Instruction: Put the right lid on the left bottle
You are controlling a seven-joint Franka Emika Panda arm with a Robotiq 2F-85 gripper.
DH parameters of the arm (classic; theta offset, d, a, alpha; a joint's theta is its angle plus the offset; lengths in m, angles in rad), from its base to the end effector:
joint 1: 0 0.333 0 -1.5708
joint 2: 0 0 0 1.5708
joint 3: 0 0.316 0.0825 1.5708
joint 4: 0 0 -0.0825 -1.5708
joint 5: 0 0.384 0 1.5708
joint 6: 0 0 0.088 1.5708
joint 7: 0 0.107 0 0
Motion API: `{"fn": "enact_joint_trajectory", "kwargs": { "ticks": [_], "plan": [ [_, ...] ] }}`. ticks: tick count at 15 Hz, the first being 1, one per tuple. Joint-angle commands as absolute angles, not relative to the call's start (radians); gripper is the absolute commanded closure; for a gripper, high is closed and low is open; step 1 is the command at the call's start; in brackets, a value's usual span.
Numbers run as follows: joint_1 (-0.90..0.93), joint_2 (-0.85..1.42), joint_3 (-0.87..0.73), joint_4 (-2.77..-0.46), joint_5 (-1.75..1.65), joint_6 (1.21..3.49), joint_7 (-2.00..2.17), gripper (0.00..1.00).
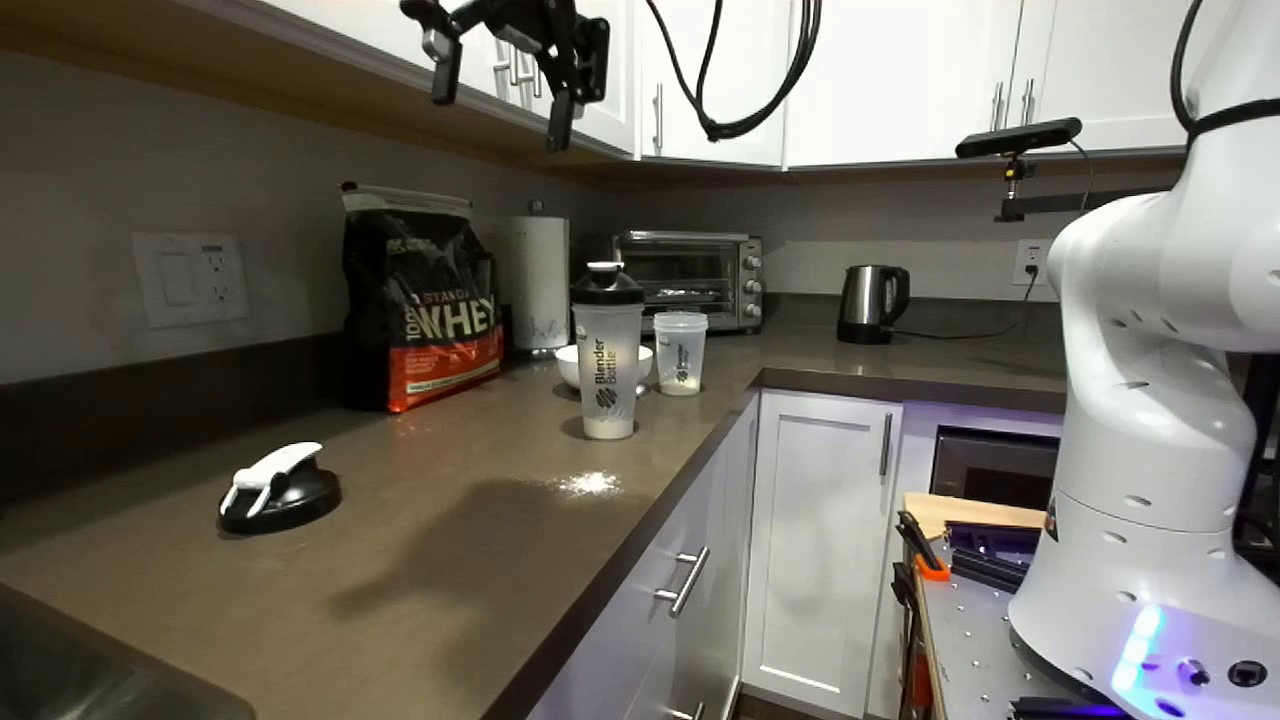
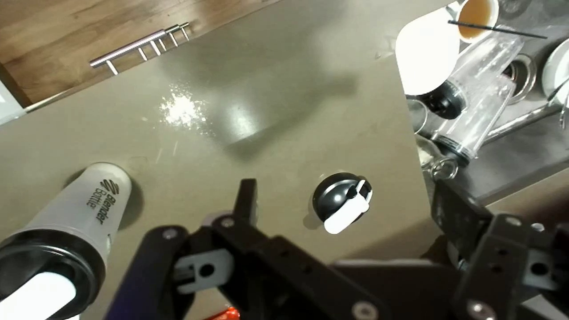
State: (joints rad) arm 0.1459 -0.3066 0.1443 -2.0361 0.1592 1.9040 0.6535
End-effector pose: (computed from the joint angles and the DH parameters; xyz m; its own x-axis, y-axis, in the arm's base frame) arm 0.4561 0.1564 0.5886 0.9145 -0.3993 0.0649 -0.3812 -0.9042 -0.1926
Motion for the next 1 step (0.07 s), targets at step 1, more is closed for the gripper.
{"fn": "enact_joint_trajectory", "kwargs": {
  "ticks": [1],
  "plan": [
    [0.137,-0.327,0.144,-2.053,0.219,1.891,0.554,0.00]
  ]
}}
